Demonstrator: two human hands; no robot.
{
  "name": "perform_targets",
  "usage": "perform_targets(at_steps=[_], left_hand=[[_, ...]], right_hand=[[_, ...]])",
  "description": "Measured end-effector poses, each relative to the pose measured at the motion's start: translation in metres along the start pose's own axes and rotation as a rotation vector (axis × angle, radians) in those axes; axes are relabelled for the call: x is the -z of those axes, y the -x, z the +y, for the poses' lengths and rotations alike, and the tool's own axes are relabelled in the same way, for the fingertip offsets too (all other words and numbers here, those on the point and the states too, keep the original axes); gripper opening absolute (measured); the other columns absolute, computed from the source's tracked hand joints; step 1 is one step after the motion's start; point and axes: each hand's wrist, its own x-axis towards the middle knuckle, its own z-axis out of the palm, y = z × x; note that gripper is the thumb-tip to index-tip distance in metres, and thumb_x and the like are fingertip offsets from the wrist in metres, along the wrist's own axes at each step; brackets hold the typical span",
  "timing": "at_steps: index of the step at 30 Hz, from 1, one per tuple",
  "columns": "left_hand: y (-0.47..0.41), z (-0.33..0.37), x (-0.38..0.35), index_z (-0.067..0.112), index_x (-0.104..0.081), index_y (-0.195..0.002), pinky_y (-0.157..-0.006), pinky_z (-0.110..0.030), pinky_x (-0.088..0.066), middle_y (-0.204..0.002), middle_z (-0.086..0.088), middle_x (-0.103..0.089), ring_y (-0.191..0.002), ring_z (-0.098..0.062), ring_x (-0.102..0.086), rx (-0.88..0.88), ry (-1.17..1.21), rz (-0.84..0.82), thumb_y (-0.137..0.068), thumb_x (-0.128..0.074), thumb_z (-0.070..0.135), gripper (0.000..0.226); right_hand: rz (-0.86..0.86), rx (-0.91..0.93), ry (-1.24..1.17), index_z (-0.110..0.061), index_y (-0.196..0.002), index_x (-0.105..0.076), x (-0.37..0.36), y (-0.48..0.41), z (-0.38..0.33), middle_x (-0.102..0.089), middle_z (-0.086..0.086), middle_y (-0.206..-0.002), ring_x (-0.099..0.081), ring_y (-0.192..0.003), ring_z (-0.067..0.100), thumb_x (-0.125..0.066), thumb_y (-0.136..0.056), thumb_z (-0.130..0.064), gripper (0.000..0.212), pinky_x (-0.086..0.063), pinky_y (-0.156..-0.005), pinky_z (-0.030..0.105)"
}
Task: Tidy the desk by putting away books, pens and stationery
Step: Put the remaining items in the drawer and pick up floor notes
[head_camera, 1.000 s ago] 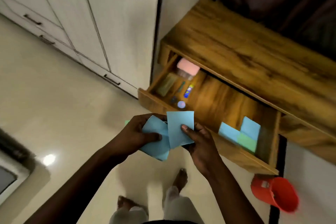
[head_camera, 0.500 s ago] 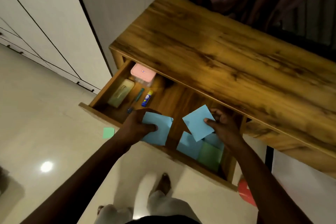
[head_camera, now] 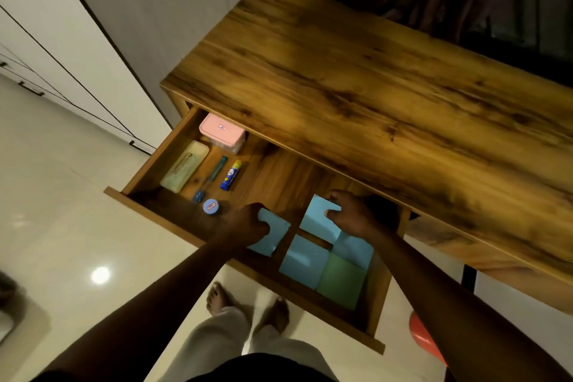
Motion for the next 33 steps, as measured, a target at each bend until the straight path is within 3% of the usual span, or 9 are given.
perform_targets(at_steps=[3,5,7,10,12,16,33], left_hand=[[-0.005,-0.002,-0.012,0.016,-0.059,-0.128,-0.088,-0.032,-0.053,-0.119,-0.002,-0.062,-0.112,-0.019,-0.061,0.034,-0.041,0.01,-0.084,-0.074,0.017,0.046],[-0.003,-0.003,-0.016,0.019,-0.055,-0.13,-0.071,-0.023,-0.051,-0.119,-0.001,-0.061,-0.107,-0.017,-0.061,0.057,-0.089,0.021,-0.084,-0.074,0.019,0.049],[-0.004,0.001,-0.017,0.024,-0.049,-0.135,-0.066,-0.018,-0.047,-0.124,0.0,-0.057,-0.105,-0.016,-0.059,0.06,-0.168,0.067,-0.084,-0.075,0.024,0.057],[-0.001,0.008,-0.018,0.024,-0.038,-0.147,-0.079,-0.031,-0.056,-0.134,-0.004,-0.05,-0.117,-0.025,-0.056,0.031,-0.401,0.13,-0.083,-0.078,0.036,0.076],[0.0,0.008,-0.021,0.023,-0.032,-0.15,-0.077,-0.032,-0.054,-0.136,-0.006,-0.048,-0.119,-0.026,-0.055,0.042,-0.47,0.11,-0.082,-0.079,0.043,0.086],[-0.001,0.011,-0.027,0.022,-0.025,-0.152,-0.067,-0.027,-0.044,-0.137,-0.007,-0.045,-0.117,-0.025,-0.055,0.041,-0.48,0.067,-0.081,-0.08,0.043,0.092],[-0.002,0.02,-0.035,0.021,-0.015,-0.156,-0.074,-0.031,-0.053,-0.14,-0.008,-0.043,-0.118,-0.025,-0.054,0.053,-0.435,0.011,-0.079,-0.083,0.034,0.104]], right_hand=[[-0.016,0.001,0.056,-0.035,-0.129,-0.058,-0.004,-0.005,0.011,-0.063,-0.006,-0.136,-0.069,-0.1,0.02,-0.068,-0.094,-0.035,0.037,-0.06,-0.084,0.039],[-0.013,-0.001,0.083,-0.039,-0.125,-0.057,-0.009,-0.008,0.017,-0.068,-0.005,-0.128,-0.07,-0.092,0.018,-0.069,-0.092,-0.04,0.036,-0.062,-0.08,0.041],[0.006,0.007,0.116,-0.035,-0.132,-0.057,-0.005,-0.007,0.017,-0.068,-0.001,-0.129,-0.07,-0.1,0.02,-0.071,-0.092,-0.039,0.043,-0.062,-0.084,0.042],[0.032,0.049,0.233,-0.029,-0.143,-0.052,-0.002,-0.005,0.015,-0.06,-0.001,-0.143,-0.06,-0.126,0.027,-0.074,-0.09,-0.041,0.058,-0.055,-0.098,0.042],[0.046,0.102,0.326,-0.03,-0.146,-0.049,-0.006,-0.004,0.014,-0.053,-0.003,-0.149,-0.054,-0.133,0.027,-0.076,-0.086,-0.046,0.067,-0.051,-0.102,0.043],[0.028,0.123,0.402,-0.034,-0.148,-0.044,-0.013,-0.004,0.017,-0.043,-0.001,-0.154,-0.049,-0.134,0.031,-0.079,-0.083,-0.047,0.075,-0.05,-0.102,0.046],[0.082,0.122,0.431,-0.032,-0.15,-0.039,-0.021,0.006,0.017,-0.042,0.0,-0.154,-0.049,-0.135,0.029,-0.077,-0.085,-0.045,0.077,-0.05,-0.101,0.044]])
